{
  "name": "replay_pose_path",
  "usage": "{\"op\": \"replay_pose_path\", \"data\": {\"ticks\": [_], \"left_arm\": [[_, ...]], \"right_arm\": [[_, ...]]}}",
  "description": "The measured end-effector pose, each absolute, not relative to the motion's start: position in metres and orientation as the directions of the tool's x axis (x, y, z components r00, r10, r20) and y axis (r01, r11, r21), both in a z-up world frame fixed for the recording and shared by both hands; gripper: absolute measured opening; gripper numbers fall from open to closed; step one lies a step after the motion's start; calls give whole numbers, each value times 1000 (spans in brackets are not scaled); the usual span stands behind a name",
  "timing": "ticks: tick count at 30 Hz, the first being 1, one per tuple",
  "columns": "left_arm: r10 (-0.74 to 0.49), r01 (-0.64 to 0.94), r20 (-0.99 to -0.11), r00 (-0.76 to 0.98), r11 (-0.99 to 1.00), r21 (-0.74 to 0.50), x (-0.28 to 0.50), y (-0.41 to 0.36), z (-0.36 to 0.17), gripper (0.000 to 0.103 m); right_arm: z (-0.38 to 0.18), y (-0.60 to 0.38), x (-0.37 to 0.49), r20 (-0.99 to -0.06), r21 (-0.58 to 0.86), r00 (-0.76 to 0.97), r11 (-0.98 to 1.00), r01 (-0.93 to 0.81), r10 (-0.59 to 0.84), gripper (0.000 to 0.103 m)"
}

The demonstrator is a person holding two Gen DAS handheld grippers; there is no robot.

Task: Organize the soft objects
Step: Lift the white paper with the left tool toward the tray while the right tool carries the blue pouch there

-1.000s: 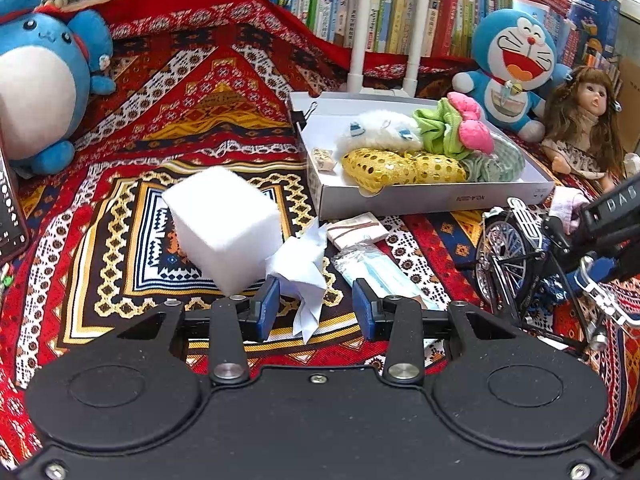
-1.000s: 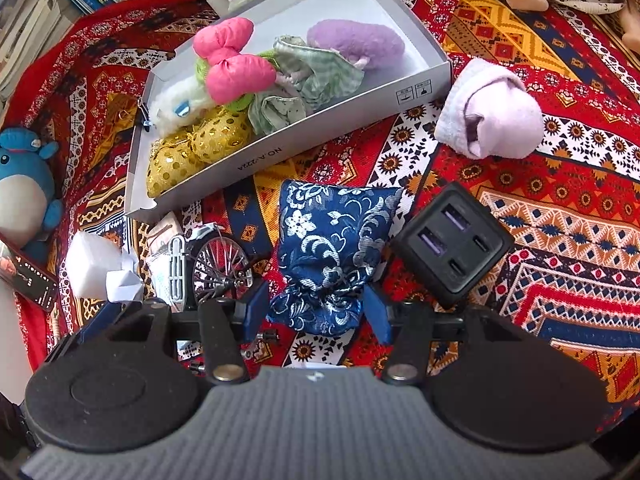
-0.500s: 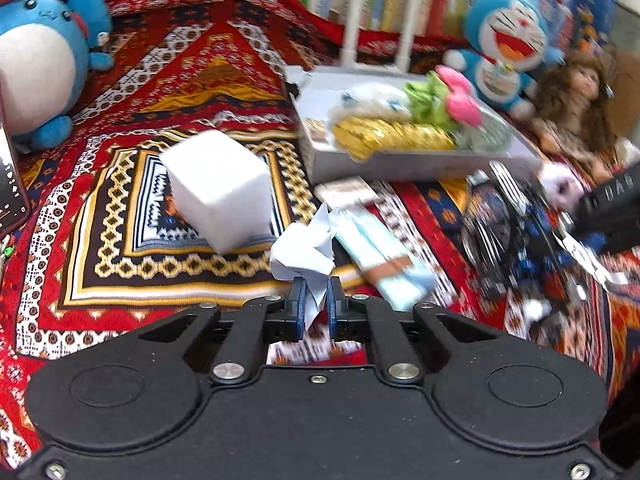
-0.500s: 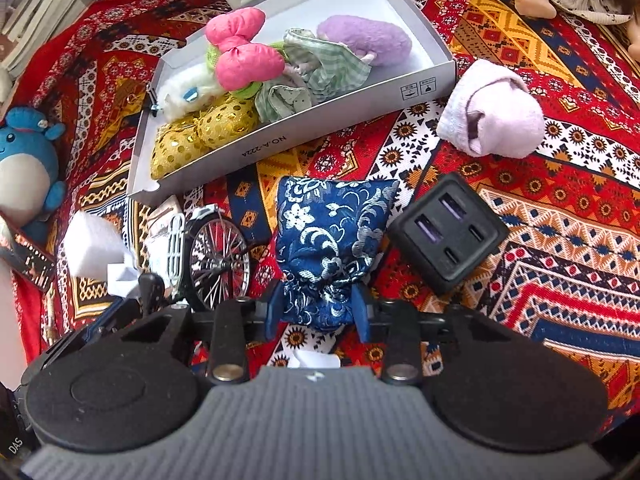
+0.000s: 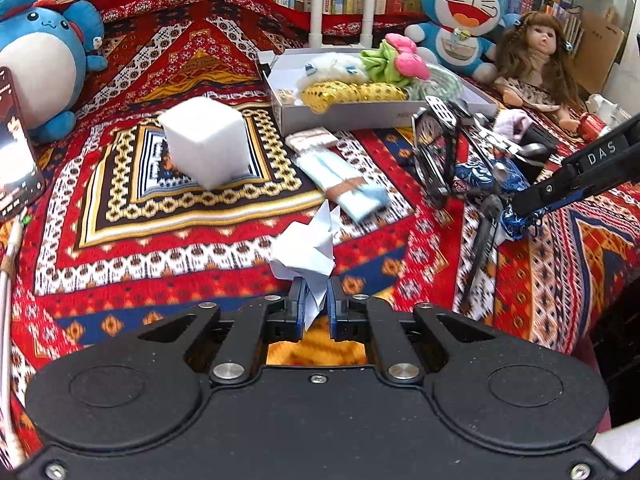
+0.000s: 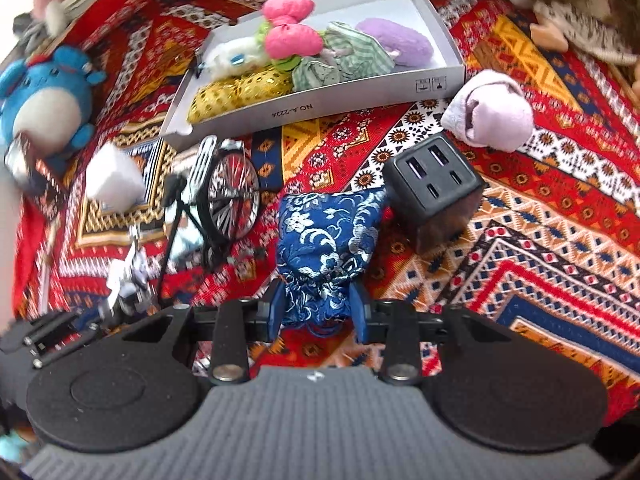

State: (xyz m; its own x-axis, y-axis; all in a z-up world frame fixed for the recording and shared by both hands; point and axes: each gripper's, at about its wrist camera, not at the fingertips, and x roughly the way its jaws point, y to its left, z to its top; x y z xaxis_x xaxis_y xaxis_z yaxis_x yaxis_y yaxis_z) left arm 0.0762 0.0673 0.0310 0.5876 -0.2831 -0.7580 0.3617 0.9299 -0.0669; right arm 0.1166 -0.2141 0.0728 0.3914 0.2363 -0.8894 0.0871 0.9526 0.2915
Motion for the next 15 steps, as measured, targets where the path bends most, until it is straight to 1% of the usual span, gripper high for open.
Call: {"op": "replay_pose_path", "data": {"ticks": [4, 6, 8, 10, 12, 13, 14, 15], "left_arm": [[-285, 367, -748, 599, 928, -60, 62, 66, 32, 11], [-280, 372, -738, 613, 927, -42, 54, 64, 33, 14], [-272, 368, -729, 628, 929, -30, 48, 63, 33, 15], [-258, 358, -714, 651, 934, -11, 44, 62, 34, 19], [-237, 341, -688, 686, 940, 16, 37, 60, 36, 30], [-227, 331, -672, 705, 943, 29, 34, 58, 36, 33], [-212, 315, -653, 727, 948, 43, 30, 57, 36, 39], [-202, 301, -635, 746, 952, 52, 27, 55, 35, 43]], "right_arm": [[76, -211, 94, -870, 248, 444, 968, 18, 215, 39], [77, -209, 82, -859, 234, 465, 972, -16, 215, 39], [76, -208, 71, -848, 224, 483, 974, -46, 218, 39], [75, -209, 59, -826, 221, 515, 972, -74, 227, 39], [73, -208, 51, -804, 201, 553, 975, -94, 219, 40], [72, -207, 47, -787, 184, 580, 977, -107, 212, 41], [71, -206, 42, -768, 167, 607, 979, -116, 203, 41], [70, -206, 37, -746, 146, 639, 982, -117, 187, 47]]}}
